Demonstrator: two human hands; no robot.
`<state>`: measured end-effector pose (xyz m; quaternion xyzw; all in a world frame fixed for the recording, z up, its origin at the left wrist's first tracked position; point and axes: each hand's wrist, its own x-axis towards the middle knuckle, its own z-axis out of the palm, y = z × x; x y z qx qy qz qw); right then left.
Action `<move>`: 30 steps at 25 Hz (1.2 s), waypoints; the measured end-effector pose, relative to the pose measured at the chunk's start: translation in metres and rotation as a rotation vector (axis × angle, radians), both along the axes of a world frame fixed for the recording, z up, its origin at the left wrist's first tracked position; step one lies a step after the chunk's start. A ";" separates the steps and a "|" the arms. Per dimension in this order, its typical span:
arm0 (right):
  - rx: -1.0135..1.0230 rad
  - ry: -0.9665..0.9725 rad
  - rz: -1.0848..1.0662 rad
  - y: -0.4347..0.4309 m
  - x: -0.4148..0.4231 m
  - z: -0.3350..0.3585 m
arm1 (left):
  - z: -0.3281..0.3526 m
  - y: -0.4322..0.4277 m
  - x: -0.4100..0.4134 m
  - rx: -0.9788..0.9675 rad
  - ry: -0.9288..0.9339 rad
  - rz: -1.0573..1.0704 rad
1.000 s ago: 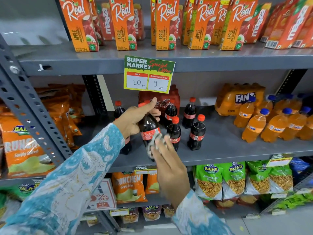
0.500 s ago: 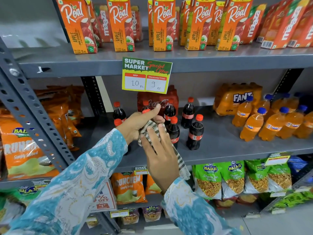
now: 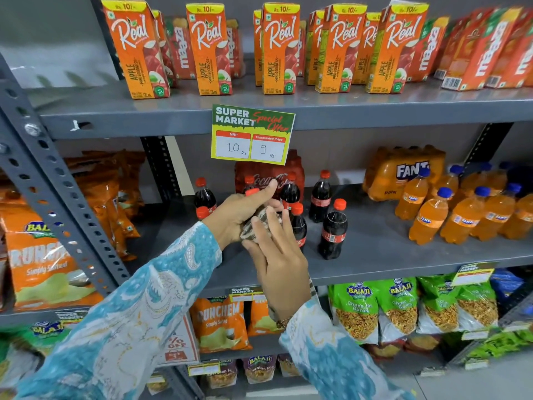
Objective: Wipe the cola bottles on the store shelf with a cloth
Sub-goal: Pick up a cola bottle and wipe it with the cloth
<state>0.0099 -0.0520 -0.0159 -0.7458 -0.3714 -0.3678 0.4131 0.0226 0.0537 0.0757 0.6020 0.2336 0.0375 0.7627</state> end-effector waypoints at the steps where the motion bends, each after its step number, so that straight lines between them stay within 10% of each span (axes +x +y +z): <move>1: -0.042 -0.067 -0.016 -0.001 0.002 -0.007 | 0.000 0.002 0.001 0.004 -0.003 0.003; 9: -0.254 -0.138 0.028 -0.028 -0.009 -0.069 | -0.014 0.018 0.010 0.059 -0.054 0.077; 19: 0.272 0.167 0.054 -0.038 -0.003 -0.036 | -0.058 0.019 0.033 0.390 -0.081 0.065; 30: 0.334 0.176 0.038 -0.034 0.002 -0.032 | -0.079 0.035 0.041 0.452 -0.093 0.030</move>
